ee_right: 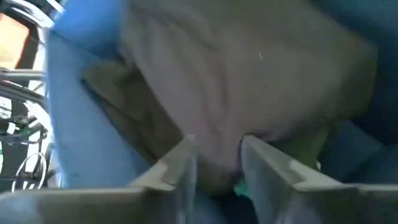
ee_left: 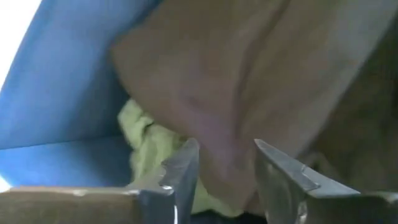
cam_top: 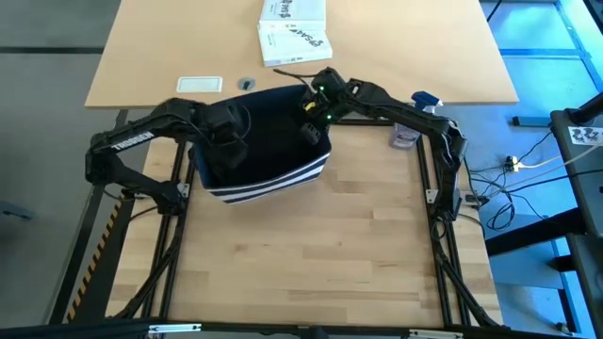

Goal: Fold Laundry from Bin
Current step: Put the folded black shirt into the blue bin, then move the blue bin to the other table

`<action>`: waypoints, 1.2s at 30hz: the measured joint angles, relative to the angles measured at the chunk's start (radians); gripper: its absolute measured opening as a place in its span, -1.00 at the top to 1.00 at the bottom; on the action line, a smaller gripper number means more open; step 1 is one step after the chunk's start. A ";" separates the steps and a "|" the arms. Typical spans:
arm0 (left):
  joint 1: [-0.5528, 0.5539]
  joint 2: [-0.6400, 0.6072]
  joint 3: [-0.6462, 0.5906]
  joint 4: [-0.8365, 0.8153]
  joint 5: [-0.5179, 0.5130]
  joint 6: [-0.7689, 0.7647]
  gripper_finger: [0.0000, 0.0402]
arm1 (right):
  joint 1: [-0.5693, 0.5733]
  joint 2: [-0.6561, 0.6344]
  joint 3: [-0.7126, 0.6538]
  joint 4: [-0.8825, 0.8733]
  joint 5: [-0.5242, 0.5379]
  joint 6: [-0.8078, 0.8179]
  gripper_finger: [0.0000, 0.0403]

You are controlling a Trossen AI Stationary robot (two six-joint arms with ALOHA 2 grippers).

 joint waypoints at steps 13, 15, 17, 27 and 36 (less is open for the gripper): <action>-0.002 -0.013 0.338 -0.078 -0.064 -0.206 0.21 | -0.005 -0.003 0.313 -0.236 0.225 -0.112 -0.13; -0.002 -0.033 0.339 -0.077 -0.065 -0.298 0.21 | -0.026 -0.003 0.357 -0.314 0.309 -0.126 -0.14; -0.002 -0.058 0.341 -0.078 -0.070 -0.372 0.21 | -0.056 -0.004 0.380 -0.374 0.360 -0.119 -0.14; 0.050 -0.173 0.156 -0.078 -0.138 -0.541 0.28 | -0.128 0.020 0.311 -0.395 0.312 -0.081 -0.14; 0.132 -0.265 -0.038 -0.076 -0.078 -0.590 0.34 | -0.128 0.064 0.306 -0.383 0.297 -0.079 -0.14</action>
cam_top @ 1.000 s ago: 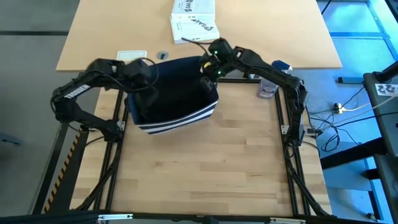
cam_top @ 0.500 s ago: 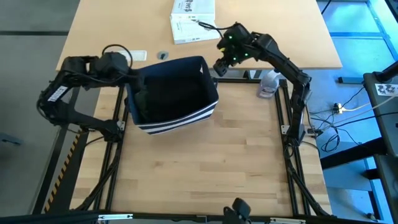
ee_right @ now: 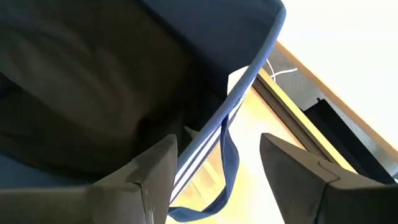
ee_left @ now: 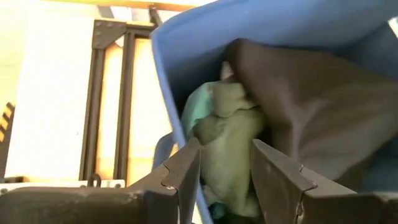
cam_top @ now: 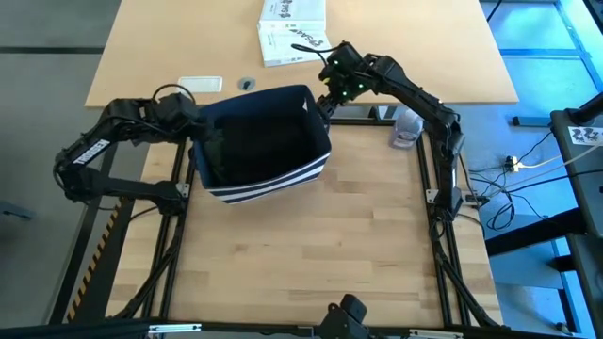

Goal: Fold Laundry from Bin
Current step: Move the blue bin to the other table

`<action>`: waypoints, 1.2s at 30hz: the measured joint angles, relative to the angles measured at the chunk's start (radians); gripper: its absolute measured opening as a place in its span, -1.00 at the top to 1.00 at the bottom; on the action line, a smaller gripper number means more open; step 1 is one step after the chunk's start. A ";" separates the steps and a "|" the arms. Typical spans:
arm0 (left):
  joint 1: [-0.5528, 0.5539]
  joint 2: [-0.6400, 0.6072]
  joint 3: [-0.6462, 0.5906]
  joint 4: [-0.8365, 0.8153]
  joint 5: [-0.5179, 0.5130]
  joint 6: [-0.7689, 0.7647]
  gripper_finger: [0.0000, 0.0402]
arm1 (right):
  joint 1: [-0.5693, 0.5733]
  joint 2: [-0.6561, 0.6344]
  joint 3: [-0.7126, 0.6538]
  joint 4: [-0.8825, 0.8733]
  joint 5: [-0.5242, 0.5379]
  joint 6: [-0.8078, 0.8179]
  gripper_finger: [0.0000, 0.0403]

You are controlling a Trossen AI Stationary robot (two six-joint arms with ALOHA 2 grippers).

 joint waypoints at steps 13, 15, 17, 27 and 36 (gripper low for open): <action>0.091 -0.086 -0.164 0.001 0.051 -0.030 0.34 | -0.002 0.046 0.000 0.002 -0.005 -0.011 -0.14; 0.102 -0.087 -0.204 0.007 0.068 -0.030 0.34 | -0.002 0.047 0.000 0.002 0.001 -0.014 -0.14; 0.107 -0.087 -0.245 0.016 0.083 -0.031 0.34 | -0.001 0.047 0.000 0.002 0.001 -0.016 -0.14; 0.106 -0.086 -0.316 0.134 0.125 0.036 0.35 | -0.001 0.051 0.001 -0.018 -0.008 -0.014 -0.14; 0.107 -0.080 -0.316 0.219 0.105 0.107 0.71 | -0.008 0.077 0.001 -0.023 -0.205 0.030 0.39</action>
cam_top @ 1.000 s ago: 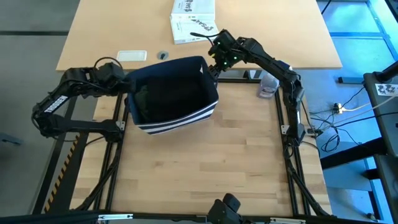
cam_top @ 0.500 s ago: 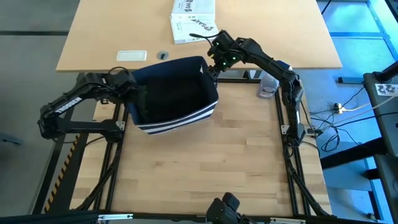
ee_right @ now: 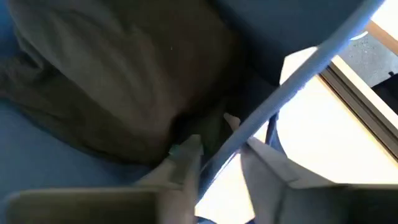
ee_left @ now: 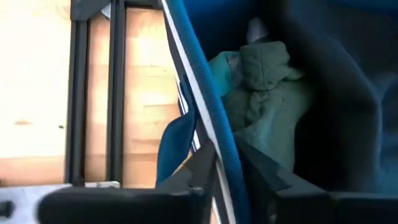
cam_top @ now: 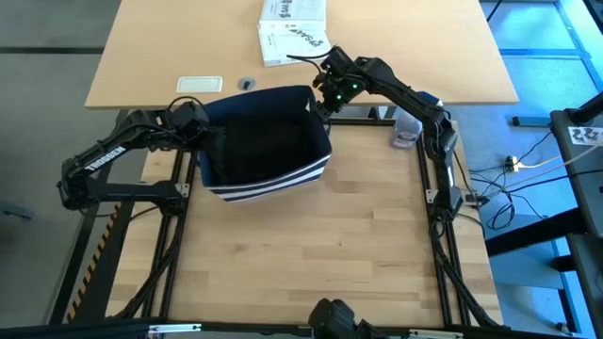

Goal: Fold Laundry from Bin
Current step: Move the blue bin to the other table

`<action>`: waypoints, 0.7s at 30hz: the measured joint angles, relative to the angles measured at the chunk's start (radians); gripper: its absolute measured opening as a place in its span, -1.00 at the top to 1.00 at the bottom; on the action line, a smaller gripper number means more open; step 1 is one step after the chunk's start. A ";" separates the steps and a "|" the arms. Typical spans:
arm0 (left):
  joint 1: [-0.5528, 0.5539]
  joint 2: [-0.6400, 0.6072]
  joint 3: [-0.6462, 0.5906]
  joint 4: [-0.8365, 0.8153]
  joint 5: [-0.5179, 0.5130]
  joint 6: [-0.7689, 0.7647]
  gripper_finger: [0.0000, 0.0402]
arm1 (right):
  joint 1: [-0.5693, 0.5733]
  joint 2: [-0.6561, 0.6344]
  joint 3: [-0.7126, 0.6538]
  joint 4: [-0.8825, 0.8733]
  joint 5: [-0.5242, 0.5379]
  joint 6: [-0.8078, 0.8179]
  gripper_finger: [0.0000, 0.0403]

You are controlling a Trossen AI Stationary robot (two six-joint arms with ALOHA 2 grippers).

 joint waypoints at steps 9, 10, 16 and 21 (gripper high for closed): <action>0.020 0.016 0.020 0.085 -0.020 0.147 0.98 | 0.000 -0.014 0.001 -0.006 0.039 -0.017 0.92; 0.024 0.016 0.034 0.103 -0.027 0.165 0.98 | -0.001 -0.017 0.013 -0.013 0.052 -0.013 0.94; 0.108 0.031 0.121 0.206 -0.067 0.331 0.99 | -0.002 -0.044 0.099 -0.011 0.138 0.005 0.96; 0.217 0.096 0.159 0.289 0.026 0.476 0.99 | -0.019 -0.048 0.101 -0.022 0.173 0.037 0.97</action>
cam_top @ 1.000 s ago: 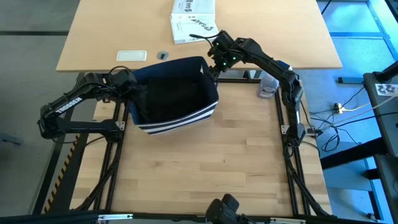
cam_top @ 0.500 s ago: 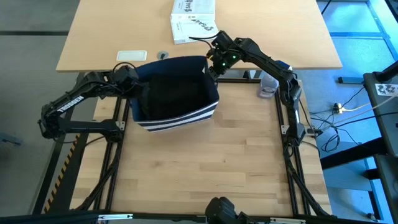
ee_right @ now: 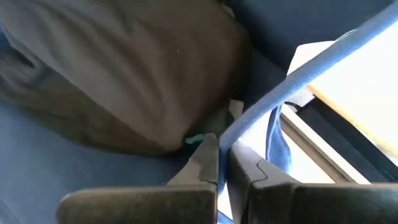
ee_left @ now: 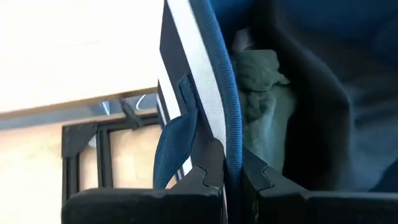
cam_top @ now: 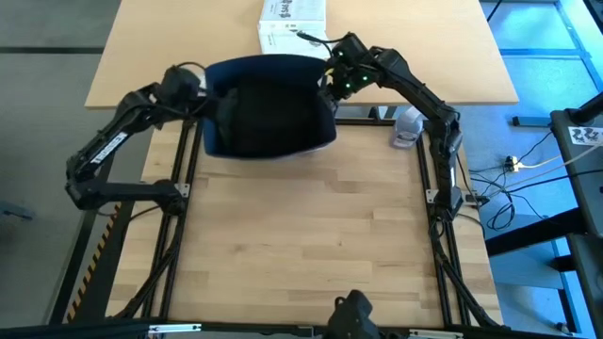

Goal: Fold Laundry from Bin
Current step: Move the blue bin to the other table

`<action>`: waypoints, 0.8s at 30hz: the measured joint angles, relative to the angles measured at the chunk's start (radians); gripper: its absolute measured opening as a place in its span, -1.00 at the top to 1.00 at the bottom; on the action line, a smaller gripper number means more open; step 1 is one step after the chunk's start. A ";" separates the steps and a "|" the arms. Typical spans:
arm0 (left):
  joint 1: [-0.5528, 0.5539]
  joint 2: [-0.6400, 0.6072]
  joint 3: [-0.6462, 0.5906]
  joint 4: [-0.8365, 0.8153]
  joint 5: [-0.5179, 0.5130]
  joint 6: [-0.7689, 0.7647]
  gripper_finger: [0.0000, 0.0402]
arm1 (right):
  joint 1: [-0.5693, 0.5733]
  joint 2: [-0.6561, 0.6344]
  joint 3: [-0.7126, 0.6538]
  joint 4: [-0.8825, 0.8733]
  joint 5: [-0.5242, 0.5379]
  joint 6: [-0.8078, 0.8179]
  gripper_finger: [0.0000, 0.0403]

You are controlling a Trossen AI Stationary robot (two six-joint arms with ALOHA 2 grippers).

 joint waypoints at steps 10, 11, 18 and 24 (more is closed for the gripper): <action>0.165 0.201 0.013 0.219 0.173 0.144 1.00 | -0.123 0.000 0.003 0.051 0.025 -0.034 0.97; 0.176 0.219 0.013 0.249 0.184 0.145 1.00 | -0.144 0.000 0.003 0.059 0.024 -0.042 0.97; 0.264 0.355 0.013 0.471 0.326 0.150 1.00 | -0.291 0.037 -0.005 0.097 -0.060 -0.064 0.97; 0.334 0.460 0.022 0.600 0.423 0.142 1.00 | -0.346 0.078 -0.014 0.145 -0.110 -0.089 0.94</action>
